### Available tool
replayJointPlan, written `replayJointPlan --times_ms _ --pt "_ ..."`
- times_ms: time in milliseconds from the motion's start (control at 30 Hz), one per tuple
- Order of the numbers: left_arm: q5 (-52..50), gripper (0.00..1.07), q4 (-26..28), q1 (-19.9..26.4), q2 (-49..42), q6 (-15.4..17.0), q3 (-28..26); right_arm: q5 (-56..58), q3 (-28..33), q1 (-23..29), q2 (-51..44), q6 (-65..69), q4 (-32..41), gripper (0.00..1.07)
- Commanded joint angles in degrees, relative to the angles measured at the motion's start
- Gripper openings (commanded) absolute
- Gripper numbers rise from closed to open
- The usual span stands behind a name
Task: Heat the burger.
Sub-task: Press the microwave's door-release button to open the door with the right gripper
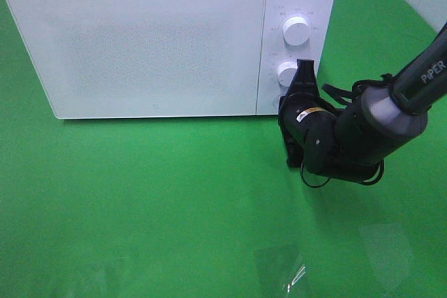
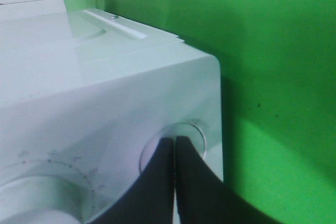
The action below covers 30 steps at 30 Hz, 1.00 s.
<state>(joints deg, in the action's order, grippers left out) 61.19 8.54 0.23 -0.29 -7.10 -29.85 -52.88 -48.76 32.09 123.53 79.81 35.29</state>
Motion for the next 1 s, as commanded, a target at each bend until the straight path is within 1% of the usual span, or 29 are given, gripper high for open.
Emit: replayJointPlan --times_ms 33,333,500,633,867,967,1000 --pt "-0.3 0.93 -0.1 0.2 -0.9 0.3 0.1 -4.6 -0.5 -0.1 -0.1 -0.8 0.0 0.0" --pt "-0.3 0.93 -0.1 0.2 -0.9 0.3 0.1 -7.3 -0.5 -0.8 -0.1 -2.9 2.7 0.0" --pt "-0.3 0.93 -0.1 0.2 -0.9 0.3 0.1 -8.0 -0.9 -0.8 -0.1 -2.9 2.8 0.0" --pt "-0.3 0.93 -0.1 0.2 -0.9 0.3 0.1 -8.9 -3.9 -1.2 -0.1 -3.0 3.1 0.0" --pt "-0.3 0.93 -0.1 0.2 -0.9 0.3 0.1 -11.3 -6.2 -2.2 -0.1 -4.6 4.3 0.0" --pt "-0.3 0.93 -0.1 0.2 -0.9 0.3 0.1 -11.4 -8.7 -2.9 0.2 -7.2 3.8 0.0" --pt "-0.3 0.93 -0.1 0.2 -0.9 0.3 0.1 -12.9 -9.9 -3.0 0.6 -7.6 3.8 0.0"
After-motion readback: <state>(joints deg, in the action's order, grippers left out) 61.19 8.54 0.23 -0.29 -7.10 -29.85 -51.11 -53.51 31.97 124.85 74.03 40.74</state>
